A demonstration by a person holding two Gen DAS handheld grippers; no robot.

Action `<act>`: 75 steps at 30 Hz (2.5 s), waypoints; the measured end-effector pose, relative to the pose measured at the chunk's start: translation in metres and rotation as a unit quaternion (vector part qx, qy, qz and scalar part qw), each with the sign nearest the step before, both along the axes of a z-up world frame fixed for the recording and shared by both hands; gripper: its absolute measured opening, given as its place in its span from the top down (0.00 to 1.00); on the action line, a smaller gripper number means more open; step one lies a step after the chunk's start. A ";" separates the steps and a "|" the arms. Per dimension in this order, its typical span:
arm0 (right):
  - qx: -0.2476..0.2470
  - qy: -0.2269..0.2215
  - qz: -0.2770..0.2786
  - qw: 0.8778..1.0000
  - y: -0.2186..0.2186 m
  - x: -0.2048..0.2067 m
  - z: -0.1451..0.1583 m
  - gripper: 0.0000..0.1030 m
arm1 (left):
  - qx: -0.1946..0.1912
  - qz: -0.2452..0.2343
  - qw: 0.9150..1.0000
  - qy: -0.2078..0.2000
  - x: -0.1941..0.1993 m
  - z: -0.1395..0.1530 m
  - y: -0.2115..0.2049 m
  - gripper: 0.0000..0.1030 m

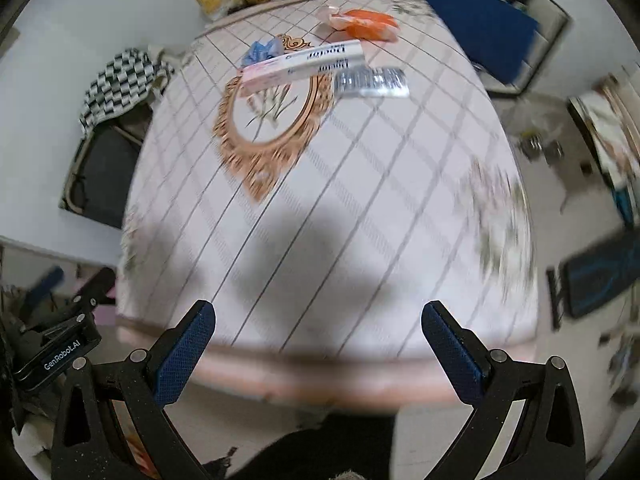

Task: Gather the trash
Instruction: 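Raise both tools back over the table, then grasp the white Doctor toothpaste box with the left gripper while the right grasps the blister pack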

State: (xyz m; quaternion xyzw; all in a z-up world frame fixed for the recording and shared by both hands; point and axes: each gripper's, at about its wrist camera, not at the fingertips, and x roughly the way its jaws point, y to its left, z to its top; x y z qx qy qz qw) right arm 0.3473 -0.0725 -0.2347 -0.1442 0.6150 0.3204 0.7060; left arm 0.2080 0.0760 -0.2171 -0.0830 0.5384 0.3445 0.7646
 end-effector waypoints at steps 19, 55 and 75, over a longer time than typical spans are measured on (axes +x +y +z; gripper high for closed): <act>-0.103 0.064 -0.046 0.992 0.056 0.302 -0.140 0.00 | 0.043 -0.420 0.876 0.234 0.316 -0.138 0.074 0.04; -0.087 0.194 0.006 0.977 0.174 0.328 -0.178 0.14 | -0.180 0.030 0.981 0.070 0.193 -0.094 0.102 0.43; -0.130 -0.028 0.032 0.991 0.203 0.239 -0.162 0.36 | -0.192 0.135 0.971 0.046 0.174 -0.108 0.113 0.59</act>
